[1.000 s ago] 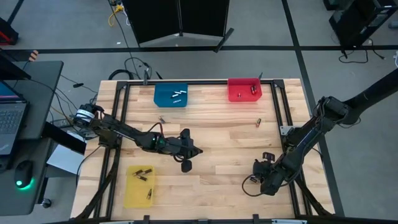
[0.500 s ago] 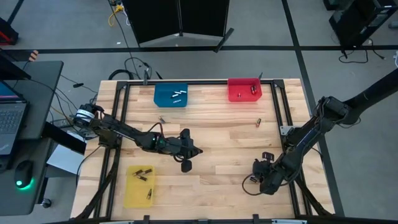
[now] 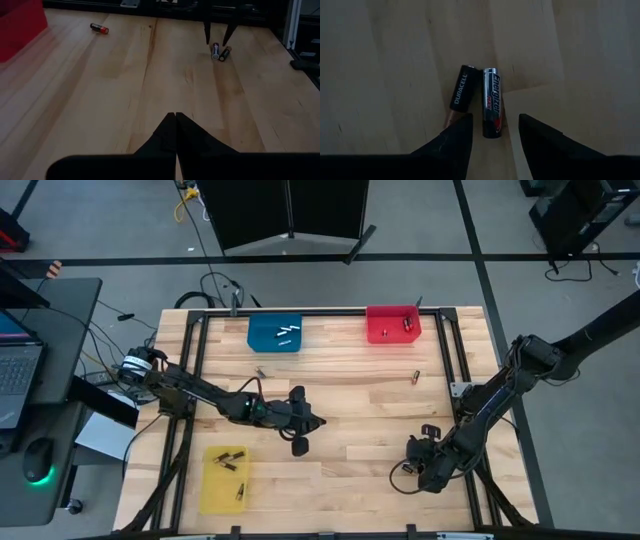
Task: Sort batteries
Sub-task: Put the silver battery into the blue bin
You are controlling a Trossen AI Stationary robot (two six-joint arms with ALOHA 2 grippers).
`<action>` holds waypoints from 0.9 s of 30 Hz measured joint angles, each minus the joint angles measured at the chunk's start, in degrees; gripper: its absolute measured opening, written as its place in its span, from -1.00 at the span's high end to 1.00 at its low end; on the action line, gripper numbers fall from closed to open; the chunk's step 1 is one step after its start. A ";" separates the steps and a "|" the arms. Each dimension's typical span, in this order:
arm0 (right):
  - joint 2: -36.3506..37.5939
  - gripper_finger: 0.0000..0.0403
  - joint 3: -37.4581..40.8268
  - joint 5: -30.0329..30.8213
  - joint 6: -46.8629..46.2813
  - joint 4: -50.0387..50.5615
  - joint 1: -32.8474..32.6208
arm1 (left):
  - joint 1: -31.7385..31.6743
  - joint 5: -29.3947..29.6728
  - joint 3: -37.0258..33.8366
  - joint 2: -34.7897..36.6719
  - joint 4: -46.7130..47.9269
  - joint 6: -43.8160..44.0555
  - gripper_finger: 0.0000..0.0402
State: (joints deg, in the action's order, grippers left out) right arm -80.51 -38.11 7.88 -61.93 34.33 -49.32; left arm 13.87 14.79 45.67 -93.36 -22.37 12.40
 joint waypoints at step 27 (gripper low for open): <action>0.00 0.15 1.67 -0.04 2.55 -0.82 0.00 | 0.00 0.33 0.00 0.00 -0.02 -0.13 0.97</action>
State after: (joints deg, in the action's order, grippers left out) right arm -80.51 -36.44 7.84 -59.37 33.51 -49.32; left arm 13.87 15.11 45.67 -93.36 -22.39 12.27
